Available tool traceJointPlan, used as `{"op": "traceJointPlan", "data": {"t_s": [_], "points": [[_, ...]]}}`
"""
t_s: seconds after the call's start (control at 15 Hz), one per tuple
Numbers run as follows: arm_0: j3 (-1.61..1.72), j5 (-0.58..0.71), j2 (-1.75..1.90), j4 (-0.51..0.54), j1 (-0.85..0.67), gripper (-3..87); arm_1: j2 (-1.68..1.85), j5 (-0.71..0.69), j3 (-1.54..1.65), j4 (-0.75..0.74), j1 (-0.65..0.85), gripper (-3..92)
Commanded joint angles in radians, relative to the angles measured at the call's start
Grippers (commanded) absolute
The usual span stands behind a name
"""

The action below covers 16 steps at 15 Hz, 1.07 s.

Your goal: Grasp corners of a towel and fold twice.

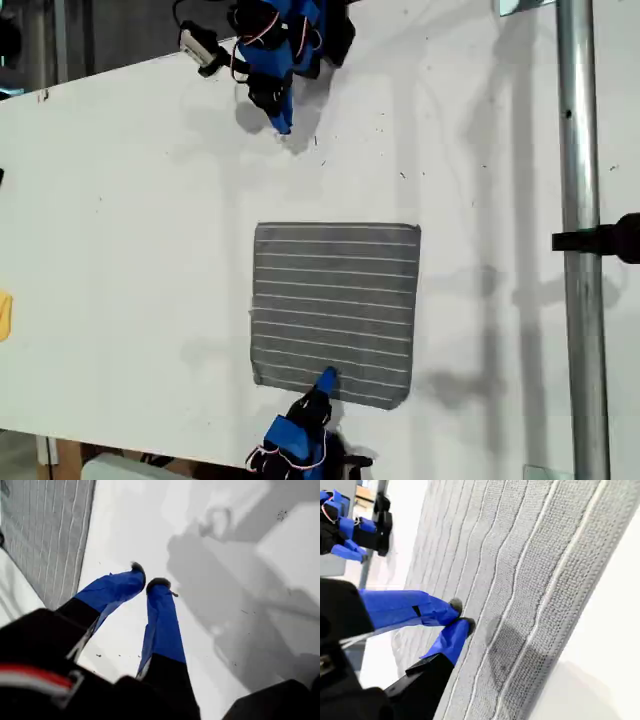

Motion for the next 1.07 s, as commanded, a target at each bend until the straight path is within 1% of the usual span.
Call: {"op": "traceJointPlan", "data": {"t_s": [0.0,0.67,0.8,0.87,1.0], "points": [[0.012,-0.446,0.006,0.005,-0.367,-2.8,-0.003,-0.003,-0.011,0.005,0.064,-0.3],[0.012,-0.449,0.006,0.005,-0.365,-2.8,-0.003,-0.003,-0.011,0.003,0.064,-0.3],[0.011,-0.491,0.006,0.011,-0.360,-2.9,-0.003,-0.012,-0.029,0.005,0.037,-0.3],[0.008,-0.555,0.006,0.014,-0.337,-2.9,-0.003,-0.021,-0.041,-0.003,0.028,-0.3],[-0.025,-0.609,0.006,0.040,-0.288,-3.0,-0.003,-0.038,-0.072,-0.015,0.003,-0.3]]}}
